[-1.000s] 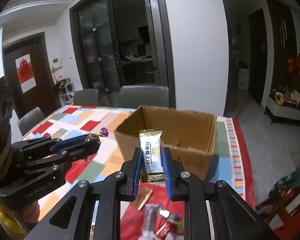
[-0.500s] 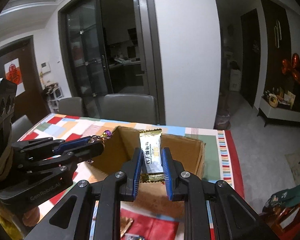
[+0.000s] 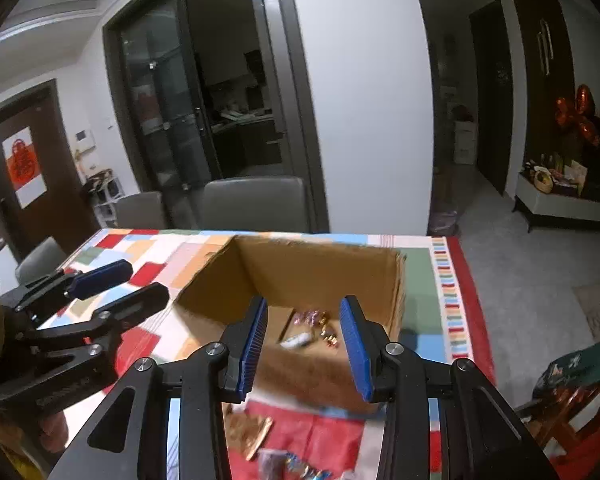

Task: Organize snacks
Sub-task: 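Carry both snacks into the cardboard box and open both tools to release them, then grasp the yellow egg-yolk pastry with the left tool while the right tool grasps the cheese cake packet, then carry both snacks into the cardboard box and open both tools to drop them, then move both open tools back toward the remaining snacks on the table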

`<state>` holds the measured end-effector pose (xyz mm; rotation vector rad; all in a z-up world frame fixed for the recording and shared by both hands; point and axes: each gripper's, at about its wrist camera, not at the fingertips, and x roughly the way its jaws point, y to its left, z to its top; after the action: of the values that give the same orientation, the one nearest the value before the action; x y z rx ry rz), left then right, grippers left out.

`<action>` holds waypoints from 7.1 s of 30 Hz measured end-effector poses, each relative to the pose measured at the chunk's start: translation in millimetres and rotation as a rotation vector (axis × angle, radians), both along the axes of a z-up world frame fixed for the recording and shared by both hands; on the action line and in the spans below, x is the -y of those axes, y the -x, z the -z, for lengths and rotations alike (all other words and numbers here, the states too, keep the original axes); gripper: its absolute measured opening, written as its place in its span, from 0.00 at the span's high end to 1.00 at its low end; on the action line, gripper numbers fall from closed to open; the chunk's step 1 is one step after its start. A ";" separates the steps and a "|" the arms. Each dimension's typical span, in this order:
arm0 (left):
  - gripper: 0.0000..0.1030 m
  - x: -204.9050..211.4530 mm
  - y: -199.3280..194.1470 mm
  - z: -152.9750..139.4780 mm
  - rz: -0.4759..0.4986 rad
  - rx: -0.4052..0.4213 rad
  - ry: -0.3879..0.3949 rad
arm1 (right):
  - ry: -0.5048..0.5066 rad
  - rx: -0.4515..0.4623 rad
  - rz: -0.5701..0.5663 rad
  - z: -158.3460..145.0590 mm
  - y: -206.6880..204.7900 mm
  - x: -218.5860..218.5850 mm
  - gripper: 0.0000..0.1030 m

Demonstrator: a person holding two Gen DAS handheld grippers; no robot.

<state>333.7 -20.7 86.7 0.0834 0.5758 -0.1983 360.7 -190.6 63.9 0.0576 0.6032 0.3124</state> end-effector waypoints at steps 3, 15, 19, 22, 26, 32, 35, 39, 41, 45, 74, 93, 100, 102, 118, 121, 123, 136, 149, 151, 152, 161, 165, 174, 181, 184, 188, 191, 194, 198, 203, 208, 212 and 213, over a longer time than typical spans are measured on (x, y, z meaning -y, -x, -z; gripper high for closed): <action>0.50 -5.9 25.4 1.4 0.016 0.009 0.018 | 0.014 0.012 -0.020 5.2 18.8 -4.3 0.62; 0.50 -25.9 113.3 38.5 -0.018 -0.004 0.000 | 0.034 0.008 -0.114 40.4 100.7 -23.8 0.62; 0.50 -26.8 140.1 56.3 -0.044 -0.003 -0.015 | 0.037 0.000 -0.066 53.4 123.3 -17.5 0.62; 0.50 -24.7 154.8 71.7 -0.041 -0.022 -0.020 | 0.030 -0.018 -0.014 62.7 134.6 -9.5 0.62; 0.50 -23.5 174.3 93.4 -0.060 -0.036 -0.043 | -0.013 -0.071 0.073 85.2 150.5 7.2 0.62; 0.50 -25.9 183.9 119.0 -0.060 -0.092 -0.044 | -0.013 -0.155 0.121 121.2 160.8 13.7 0.62; 0.50 -28.5 182.1 132.9 -0.080 -0.120 -0.039 | 0.007 -0.188 0.133 135.5 160.4 13.1 0.62; 0.50 -30.0 175.4 151.9 -0.078 -0.178 -0.018 | 0.019 -0.225 0.147 149.5 155.9 13.7 0.62; 0.50 -31.4 171.8 158.7 -0.083 -0.194 -0.006 | 0.030 -0.235 0.158 152.5 153.2 13.5 0.62; 0.51 -32.0 163.5 171.5 -0.085 -0.228 0.015 | 0.042 -0.257 0.176 162.7 148.5 16.2 0.62; 0.74 -33.6 136.4 204.4 -0.102 -0.306 0.041 | 0.069 -0.307 0.178 192.1 124.1 16.4 0.62; 0.75 -20.5 161.6 167.4 -0.070 -0.263 0.069 | 0.061 -0.263 0.135 165.7 147.6 22.3 0.68; 0.75 -17.0 170.7 133.5 -0.073 -0.242 0.099 | 0.023 -0.220 0.070 128.1 158.1 21.4 0.68; 0.75 -15.4 172.2 122.7 -0.067 -0.230 0.103 | 0.015 -0.198 0.051 115.6 160.6 20.9 0.68; 0.75 -2.8 125.1 50.9 0.037 -0.113 0.088 | -0.027 -0.076 0.033 39.7 128.7 21.4 0.68; 0.75 -4.1 110.2 41.1 0.042 -0.099 0.085 | -0.033 -0.065 0.033 31.3 113.7 19.8 0.68; 0.75 -4.3 100.9 34.7 0.046 -0.084 0.081 | -0.032 -0.056 0.031 26.9 105.1 17.3 0.68; 0.75 2.1 5.8 -6.5 0.088 0.001 0.029 | -0.030 -0.010 0.018 -1.5 22.4 6.5 0.68; 0.72 6.7 -83.6 -0.1 0.097 -0.097 0.063 | -0.011 -0.098 0.035 3.1 -53.1 2.8 0.67; 0.47 8.7 -91.5 1.9 0.072 -0.110 0.051 | 0.007 -0.117 0.053 6.2 -61.8 3.7 0.55; 0.46 8.9 -91.3 2.8 0.060 -0.104 0.048 | 0.010 -0.116 0.066 7.1 -60.5 4.1 0.53; 0.44 -0.6 -46.7 -5.8 0.002 -0.058 0.017 | 0.003 -0.099 0.074 3.9 -33.3 7.1 0.52; 0.41 -5.4 -23.7 -10.1 -0.022 -0.034 0.018 | 0.001 -0.083 0.064 3.9 -11.3 3.7 0.52; 0.40 -11.4 32.3 2.4 -0.045 -0.059 0.014 | -0.039 -0.122 0.018 26.4 35.9 2.1 0.52; 0.40 -19.9 62.8 29.3 -0.079 -0.129 0.035 | -0.061 -0.154 0.030 49.0 62.4 3.8 0.52; 0.40 -20.3 76.6 43.0 -0.099 -0.147 0.023 | -0.055 -0.159 0.039 60.9 73.2 5.8 0.52; 0.40 -20.3 92.3 64.6 -0.124 -0.186 0.033 | -0.051 -0.178 0.052 78.9 85.8 6.5 0.52; 0.40 -19.3 99.8 79.2 -0.140 -0.213 0.031 | -0.042 -0.190 0.065 91.6 92.5 7.7 0.52; 0.40 -19.9 106.1 95.7 -0.167 -0.245 0.030 | -0.035 -0.213 0.079 105.1 97.0 10.5 0.52; 0.40 -21.1 110.8 113.4 -0.179 -0.290 0.047 | -0.019 -0.233 0.086 119.6 101.8 12.1 0.52; 0.40 -18.2 114.0 133.7 -0.200 -0.332 0.043 | -0.042 -0.260 0.096 133.1 105.9 14.8 0.52; 0.40 -13.2 114.7 157.3 -0.210 -0.384 0.048 | -0.064 -0.298 0.112 148.7 105.8 16.9 0.53; 0.40 -12.0 112.7 171.1 -0.212 -0.411 0.051 | -0.071 -0.317 0.125 157.3 105.1 17.3 0.53; 0.40 -11.8 111.9 173.1 -0.215 -0.414 0.050 | -0.073 -0.320 0.129 159.1 104.8 17.5 0.53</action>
<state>221.8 -8.9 -86.4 -0.0707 0.9854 -0.0183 255.9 -208.2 -95.2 0.2191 0.9007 0.2007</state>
